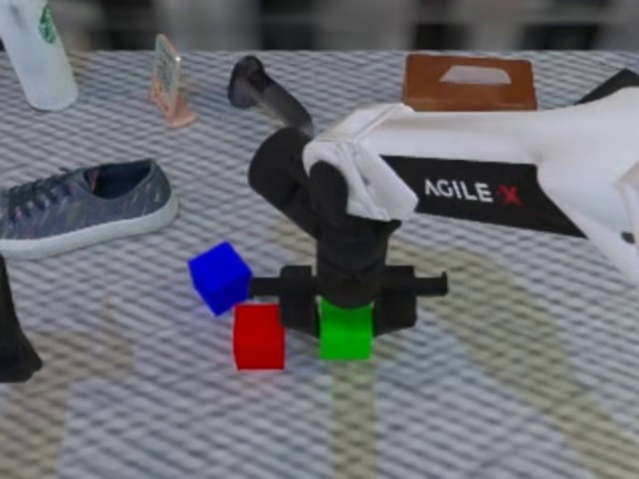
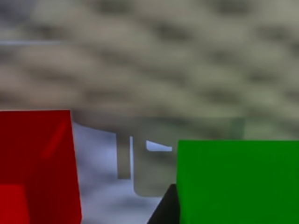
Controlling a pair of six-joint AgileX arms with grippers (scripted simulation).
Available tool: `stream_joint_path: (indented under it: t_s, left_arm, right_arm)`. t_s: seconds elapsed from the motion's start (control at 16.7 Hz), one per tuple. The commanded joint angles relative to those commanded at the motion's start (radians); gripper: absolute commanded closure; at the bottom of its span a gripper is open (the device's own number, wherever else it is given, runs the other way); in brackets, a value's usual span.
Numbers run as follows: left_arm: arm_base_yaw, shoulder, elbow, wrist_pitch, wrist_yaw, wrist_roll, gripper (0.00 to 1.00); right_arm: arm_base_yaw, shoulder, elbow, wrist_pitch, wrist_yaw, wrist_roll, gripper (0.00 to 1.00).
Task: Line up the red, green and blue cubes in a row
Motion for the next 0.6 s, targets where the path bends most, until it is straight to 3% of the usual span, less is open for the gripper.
stream_joint_path:
  t_s: [0.12,0.6]
  left_arm:
    - [0.000,0.000,0.000,0.000,0.000,0.000,0.00]
    - [0.000,0.000,0.000,0.000,0.000,0.000,0.00]
  right_arm:
    - [0.000,0.000,0.000,0.000,0.000,0.000,1.00]
    - [0.000,0.000,0.000,0.000,0.000,0.000,0.40]
